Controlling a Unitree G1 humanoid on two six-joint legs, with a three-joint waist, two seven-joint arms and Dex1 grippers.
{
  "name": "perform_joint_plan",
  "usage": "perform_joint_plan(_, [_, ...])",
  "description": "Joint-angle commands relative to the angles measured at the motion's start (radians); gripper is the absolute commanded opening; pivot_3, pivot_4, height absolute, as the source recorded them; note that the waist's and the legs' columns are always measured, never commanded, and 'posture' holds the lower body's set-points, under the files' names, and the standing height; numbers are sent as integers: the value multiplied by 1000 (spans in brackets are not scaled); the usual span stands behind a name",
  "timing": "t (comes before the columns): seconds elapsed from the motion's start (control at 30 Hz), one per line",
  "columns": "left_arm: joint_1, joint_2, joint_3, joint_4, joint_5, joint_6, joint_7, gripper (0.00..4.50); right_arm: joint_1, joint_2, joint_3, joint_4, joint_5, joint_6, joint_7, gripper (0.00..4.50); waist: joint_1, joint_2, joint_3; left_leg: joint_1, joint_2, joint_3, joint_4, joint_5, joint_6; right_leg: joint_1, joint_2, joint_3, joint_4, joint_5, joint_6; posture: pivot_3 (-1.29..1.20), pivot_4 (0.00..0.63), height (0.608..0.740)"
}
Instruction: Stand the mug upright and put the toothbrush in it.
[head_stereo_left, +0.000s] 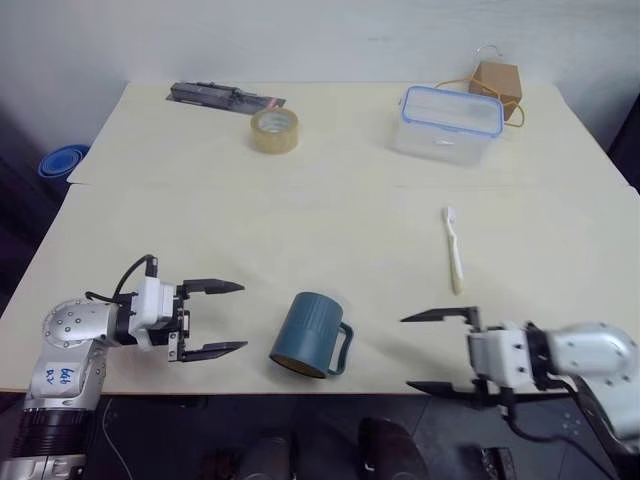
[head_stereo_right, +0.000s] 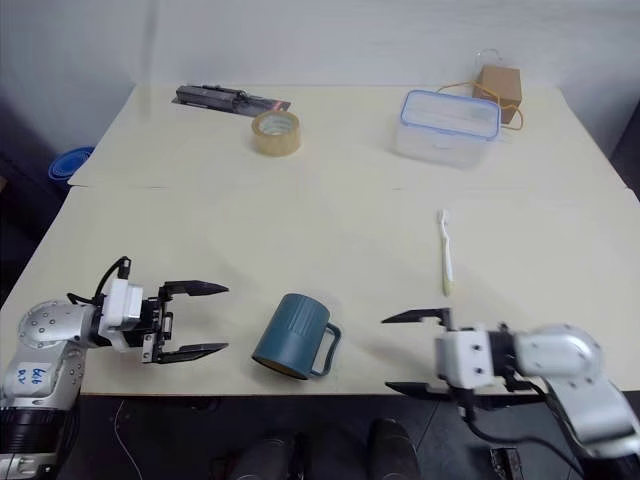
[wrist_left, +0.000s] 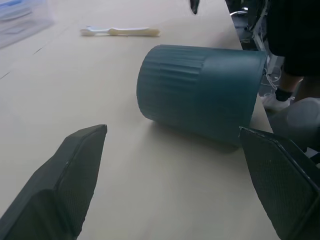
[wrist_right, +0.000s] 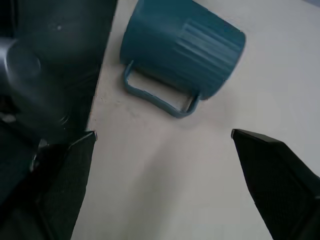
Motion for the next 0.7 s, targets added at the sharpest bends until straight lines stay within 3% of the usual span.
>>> perform_joint_plan(0.03, [30,12,1,-7,-14,-34,-45,4466,-142,14,149,32,-78,34,58,4500,0,0,0,0,0,-1,0,0,0,0,0,-1,0,0,0,0,150,740])
perform_joint_plan(0.3, [67,17,6,-42,-23,-14,-35,4466,-437,119,391,183,-201,78,139,4500,0,-1,0,-4,-2,-5,2,0,0,1,-2,-6,-1,0,0,0,150,740])
perform_joint_plan(0.47, [57,5,-4,-57,-23,6,-3,4466,-555,183,468,265,-229,45,191,4500,-3,-1,1,-4,-1,-6,2,0,0,0,-1,-7,1,0,0,0,150,740])
perform_joint_plan(0.57, [58,-5,-14,-64,-18,9,11,4500,-602,209,515,303,-240,57,235,3970,-2,-1,1,-4,-1,-6,2,0,0,0,-2,-8,1,0,0,0,150,740])
perform_joint_plan(0.7, [54,-14,-16,-69,-15,13,32,4500,-639,233,536,357,-267,59,235,2696,-3,-1,1,-4,-1,-6,2,0,0,0,-2,-9,1,0,0,0,150,740])
